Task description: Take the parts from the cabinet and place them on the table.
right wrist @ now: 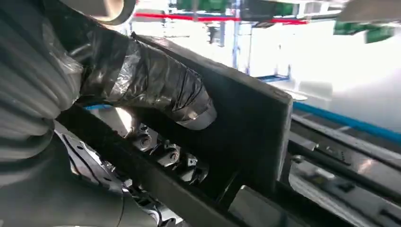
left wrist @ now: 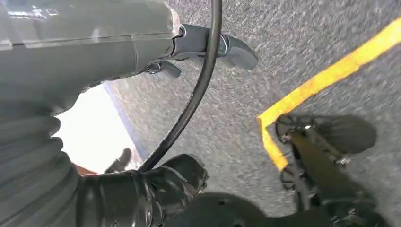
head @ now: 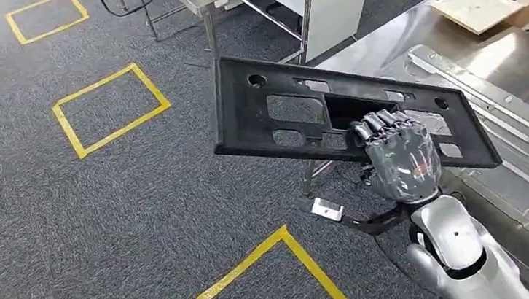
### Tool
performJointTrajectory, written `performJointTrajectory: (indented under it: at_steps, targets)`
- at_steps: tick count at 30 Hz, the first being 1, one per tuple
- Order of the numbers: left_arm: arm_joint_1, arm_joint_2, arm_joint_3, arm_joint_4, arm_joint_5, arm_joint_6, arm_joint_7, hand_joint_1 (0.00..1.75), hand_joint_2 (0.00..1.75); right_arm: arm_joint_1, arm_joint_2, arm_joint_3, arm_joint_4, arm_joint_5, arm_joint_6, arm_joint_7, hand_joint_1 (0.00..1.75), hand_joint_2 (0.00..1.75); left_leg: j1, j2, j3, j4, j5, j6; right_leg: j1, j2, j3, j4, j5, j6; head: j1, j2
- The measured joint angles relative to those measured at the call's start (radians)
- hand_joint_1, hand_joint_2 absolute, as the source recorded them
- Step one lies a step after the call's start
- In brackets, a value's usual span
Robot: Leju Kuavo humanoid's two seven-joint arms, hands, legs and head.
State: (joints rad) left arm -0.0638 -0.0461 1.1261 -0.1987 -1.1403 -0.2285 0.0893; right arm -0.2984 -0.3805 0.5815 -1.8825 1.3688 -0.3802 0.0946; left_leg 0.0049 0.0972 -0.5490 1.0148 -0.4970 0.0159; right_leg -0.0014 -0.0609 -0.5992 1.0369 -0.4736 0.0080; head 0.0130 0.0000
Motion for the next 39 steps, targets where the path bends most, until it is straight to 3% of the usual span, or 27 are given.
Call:
performJointTrajectory:
  at_steps: [2, 4, 5, 7, 8, 9, 11, 12, 13, 15, 17, 18, 19, 20, 22, 23, 25, 26, 27, 28, 32, 33, 34, 35, 37, 38, 39]
  targets:
    - [0.002, -0.002, -0.004, 0.000, -0.006, -0.002, 0.001, 0.00, 1.75, 0.044, -0.036, -0.043, -0.026, -0.017, -0.023, -0.004, 1.75, 1.75, 0.000, 0.019, 0.004, -0.002, -0.006, -0.012, -0.006, 0.022, 0.009, -0.013, 0.008, -0.014, -0.001, 0.000]
    - [0.005, -0.002, -0.005, 0.000, -0.013, -0.002, 0.003, 0.00, 1.75, 0.070, -0.052, -0.081, -0.046, -0.022, -0.033, -0.010, 1.75, 1.75, 0.008, -0.061, -0.023, 0.068, -0.061, -0.017, -0.012, 0.046, 0.009, -0.021, 0.017, -0.028, -0.002, 0.000]
    - [0.005, -0.002, -0.005, 0.000, -0.015, -0.001, 0.005, 0.00, 1.75, 0.084, -0.060, -0.096, -0.055, -0.023, -0.039, -0.012, 1.75, 1.75, 0.010, -0.078, -0.057, 0.140, -0.100, -0.019, -0.012, 0.059, 0.008, -0.021, 0.018, -0.030, -0.001, 0.000]
    - [0.006, -0.001, -0.006, 0.000, -0.016, -0.002, 0.008, 0.00, 1.75, 0.134, -0.075, -0.124, -0.072, -0.029, -0.045, -0.019, 1.75, 1.75, 0.010, -0.090, -0.128, 0.288, -0.157, -0.022, -0.009, 0.084, 0.006, -0.017, 0.017, -0.031, -0.001, 0.000]
    - [0.006, -0.001, -0.007, 0.000, -0.018, -0.003, 0.010, 0.00, 1.75, 0.153, -0.078, -0.136, -0.079, -0.035, -0.047, -0.027, 1.75, 1.75, 0.010, -0.091, -0.145, 0.314, -0.151, -0.022, -0.008, 0.099, 0.004, -0.013, 0.016, -0.032, -0.001, 0.000]
    - [0.006, 0.000, -0.008, 0.000, -0.018, -0.005, 0.010, 0.00, 1.75, 0.168, -0.084, -0.145, -0.084, -0.039, -0.047, -0.034, 1.75, 1.75, 0.010, -0.092, -0.136, 0.288, -0.120, -0.020, -0.008, 0.114, 0.004, -0.010, 0.015, -0.032, -0.001, 0.000]
    - [0.006, 0.002, -0.012, 0.000, -0.018, -0.010, 0.010, 0.00, 1.75, 0.196, -0.096, -0.171, -0.098, -0.047, -0.047, -0.045, 1.75, 1.75, 0.010, -0.109, -0.065, 0.124, -0.020, -0.012, -0.009, 0.145, 0.004, -0.005, 0.013, -0.029, -0.001, 0.000]
    - [0.007, 0.005, -0.014, 0.000, -0.018, -0.011, 0.010, 0.00, 1.75, 0.207, -0.101, -0.184, -0.104, -0.052, -0.047, -0.052, 1.75, 1.75, 0.011, -0.149, -0.027, 0.040, 0.011, -0.006, -0.011, 0.157, 0.002, -0.001, 0.011, -0.026, -0.001, 0.000]
    - [0.005, 0.007, -0.014, 0.000, -0.019, -0.011, 0.010, 0.00, 1.75, 0.216, -0.102, -0.194, -0.107, -0.056, -0.048, -0.056, 1.75, 1.75, 0.013, -0.191, -0.019, 0.019, -0.005, -0.003, -0.006, 0.167, -0.004, 0.004, 0.009, -0.019, -0.001, 0.000]
    - [0.004, 0.008, -0.017, 0.000, -0.024, -0.014, 0.015, 0.00, 1.75, 0.230, -0.106, -0.217, -0.112, -0.066, -0.050, -0.068, 1.75, 1.75, 0.007, -0.165, -0.016, 0.017, 0.001, 0.000, -0.015, 0.187, -0.011, 0.003, 0.016, -0.006, -0.001, 0.000]
    - [-0.002, 0.008, -0.022, 0.000, -0.026, -0.013, 0.020, 0.00, 1.75, 0.245, -0.107, -0.237, -0.118, -0.072, -0.047, -0.083, 1.75, 1.75, 0.011, -0.140, -0.012, 0.003, 0.010, 0.014, -0.013, 0.212, -0.013, -0.003, 0.024, 0.009, 0.000, 0.000]
    - [-0.002, 0.008, -0.021, 0.000, -0.021, -0.014, 0.023, 0.00, 1.75, 0.246, -0.105, -0.242, -0.118, -0.070, -0.041, -0.092, 1.75, 1.75, 0.014, -0.122, -0.007, -0.005, 0.017, 0.022, -0.016, 0.182, -0.018, 0.011, 0.011, 0.010, -0.001, 0.000]
    - [0.001, 0.010, -0.021, 0.000, -0.014, -0.015, 0.024, 0.00, 1.75, 0.233, -0.104, -0.241, -0.117, -0.062, -0.031, -0.098, 1.75, 1.75, 0.014, -0.112, -0.006, -0.011, 0.019, 0.026, -0.009, 0.127, -0.036, 0.047, -0.020, 0.012, 0.005, 0.000]
    - [0.003, 0.013, -0.020, 0.000, -0.005, -0.017, 0.024, 0.00, 1.75, 0.214, -0.093, -0.236, -0.112, -0.047, -0.013, -0.100, 1.75, 1.75, 0.012, -0.098, -0.008, -0.011, 0.020, 0.028, -0.010, 0.097, -0.066, 0.111, -0.058, 0.016, 0.004, 0.000]
    - [0.005, 0.014, -0.015, 0.000, 0.009, -0.019, 0.026, 0.00, 1.75, 0.172, -0.053, -0.209, -0.085, -0.018, 0.020, -0.095, 1.75, 1.75, 0.011, -0.065, -0.011, -0.011, 0.019, 0.029, -0.015, 0.072, -0.133, 0.254, -0.120, 0.024, 0.004, 0.000]
    - [0.004, 0.015, -0.012, 0.000, 0.012, -0.024, 0.030, 0.00, 1.75, 0.156, -0.036, -0.195, -0.069, -0.006, 0.031, -0.089, 1.75, 1.75, 0.011, -0.052, -0.012, -0.011, 0.019, 0.029, -0.019, 0.067, -0.145, 0.283, -0.120, 0.028, 0.004, 0.000]
    - [0.002, 0.015, -0.009, 0.000, 0.014, -0.036, 0.043, 0.00, 1.75, 0.110, -0.001, -0.162, -0.019, 0.019, 0.050, -0.066, 1.75, 1.75, 0.011, -0.026, -0.011, -0.009, 0.018, 0.026, -0.028, 0.056, -0.100, 0.206, -0.063, 0.033, 0.004, 0.000]
    - [0.000, 0.014, -0.007, 0.000, 0.016, -0.038, 0.045, 0.00, 1.75, 0.091, 0.011, -0.151, -0.003, 0.024, 0.052, -0.059, 1.75, 1.75, 0.012, -0.016, -0.011, -0.006, 0.016, 0.023, -0.031, 0.044, -0.049, 0.114, -0.019, 0.033, 0.004, 0.000]
    - [0.000, 0.013, -0.005, 0.000, 0.016, -0.040, 0.047, 0.00, 1.75, 0.076, 0.019, -0.143, 0.007, 0.025, 0.053, -0.057, 1.75, 1.75, 0.012, -0.008, -0.010, -0.002, 0.013, 0.018, -0.031, 0.017, 0.002, 0.028, 0.013, 0.032, 0.004, 0.000]
    - [0.000, 0.013, -0.002, 0.000, 0.016, -0.040, 0.049, 0.00, 1.75, 0.061, 0.028, -0.134, 0.018, 0.026, 0.053, -0.055, 1.75, 1.75, 0.005, -0.002, -0.010, 0.001, 0.009, 0.010, -0.015, -0.020, 0.012, 0.000, -0.007, 0.024, 0.004, 0.000]
    - [-0.003, 0.012, 0.001, 0.000, 0.016, -0.046, 0.052, 0.00, 1.75, 0.037, 0.044, -0.113, 0.043, 0.027, 0.050, -0.044, 1.75, 1.75, 0.006, 0.027, 0.001, -0.005, 0.010, -0.018, -0.010, 0.024, 0.005, -0.008, 0.003, -0.003, 0.004, 0.000]
    - [-0.002, 0.011, 0.002, 0.000, 0.016, -0.047, 0.052, 0.00, 1.75, 0.034, 0.046, -0.110, 0.046, 0.027, 0.050, -0.042, 1.75, 1.75, 0.012, 0.012, -0.003, 0.001, -0.002, -0.024, -0.022, 0.034, 0.014, -0.019, 0.010, -0.013, 0.003, 0.000]
    - [0.000, 0.011, 0.002, 0.000, 0.016, -0.047, 0.052, 0.00, 1.75, 0.028, 0.052, -0.107, 0.050, 0.030, 0.049, -0.035, 1.75, 1.75, 0.014, -0.039, -0.012, 0.030, -0.025, -0.027, -0.021, 0.044, 0.015, -0.023, 0.013, -0.019, 0.004, 0.000]
    - [0.002, 0.010, 0.003, 0.000, 0.016, -0.045, 0.052, 0.00, 1.75, 0.021, 0.055, -0.106, 0.055, 0.032, 0.049, -0.026, 1.75, 1.75, 0.017, -0.069, -0.040, 0.090, -0.063, -0.026, -0.020, 0.046, 0.013, -0.023, 0.016, -0.027, 0.003, 0.000]
    - [0.005, 0.010, 0.004, 0.000, 0.010, -0.030, 0.051, 0.00, 1.75, 0.022, 0.057, -0.106, 0.066, 0.055, 0.043, 0.008, 1.75, 1.75, 0.016, -0.091, -0.119, 0.248, -0.130, -0.029, -0.016, 0.064, 0.011, -0.021, 0.014, -0.031, 0.003, 0.000]
    - [0.007, 0.010, 0.004, 0.000, 0.003, -0.024, 0.051, 0.00, 1.75, 0.029, 0.056, -0.111, 0.072, 0.063, 0.039, 0.024, 1.75, 1.75, 0.016, -0.092, -0.145, 0.294, -0.135, -0.029, -0.014, 0.071, 0.011, -0.019, 0.013, -0.033, 0.003, 0.000]
    - [0.008, 0.010, 0.004, 0.000, -0.007, -0.024, 0.052, 0.00, 1.75, 0.042, 0.052, -0.121, 0.077, 0.055, 0.035, 0.035, 1.75, 1.75, 0.016, -0.092, -0.150, 0.291, -0.116, -0.027, -0.013, 0.081, 0.011, -0.016, 0.011, -0.033, 0.003, 0.000]
